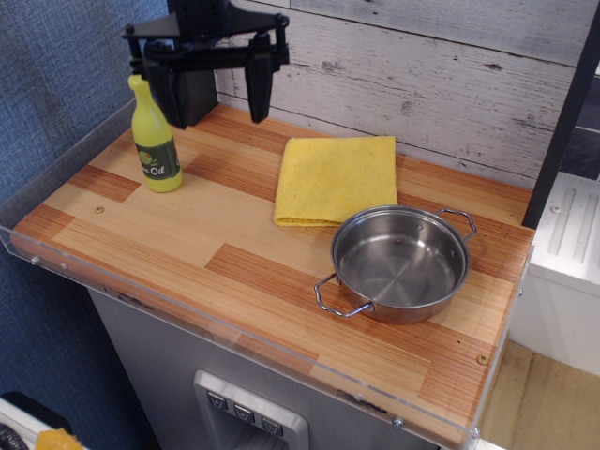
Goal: Move the yellow bottle to the left center of the counter.
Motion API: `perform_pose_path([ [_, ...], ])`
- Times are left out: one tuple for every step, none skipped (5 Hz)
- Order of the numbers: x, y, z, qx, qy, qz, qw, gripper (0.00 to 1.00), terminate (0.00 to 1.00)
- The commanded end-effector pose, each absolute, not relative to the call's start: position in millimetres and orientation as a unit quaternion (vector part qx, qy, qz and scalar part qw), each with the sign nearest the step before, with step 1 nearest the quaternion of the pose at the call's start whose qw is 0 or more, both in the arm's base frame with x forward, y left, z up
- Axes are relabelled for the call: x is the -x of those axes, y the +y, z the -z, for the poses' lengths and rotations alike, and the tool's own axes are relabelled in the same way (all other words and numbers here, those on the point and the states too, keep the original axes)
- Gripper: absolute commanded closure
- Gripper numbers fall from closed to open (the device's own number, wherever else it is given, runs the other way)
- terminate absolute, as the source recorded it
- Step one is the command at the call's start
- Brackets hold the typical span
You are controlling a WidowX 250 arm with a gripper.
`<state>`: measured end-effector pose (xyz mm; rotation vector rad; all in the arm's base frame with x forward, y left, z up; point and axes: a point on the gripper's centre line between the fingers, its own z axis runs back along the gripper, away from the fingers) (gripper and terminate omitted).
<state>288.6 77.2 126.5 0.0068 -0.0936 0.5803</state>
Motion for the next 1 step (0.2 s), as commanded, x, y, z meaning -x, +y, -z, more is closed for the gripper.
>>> perform_pose_path([
  [-281.8,80.0,-143.7,-0.003,-0.075,-0.286,0.955,0.0,1.0],
])
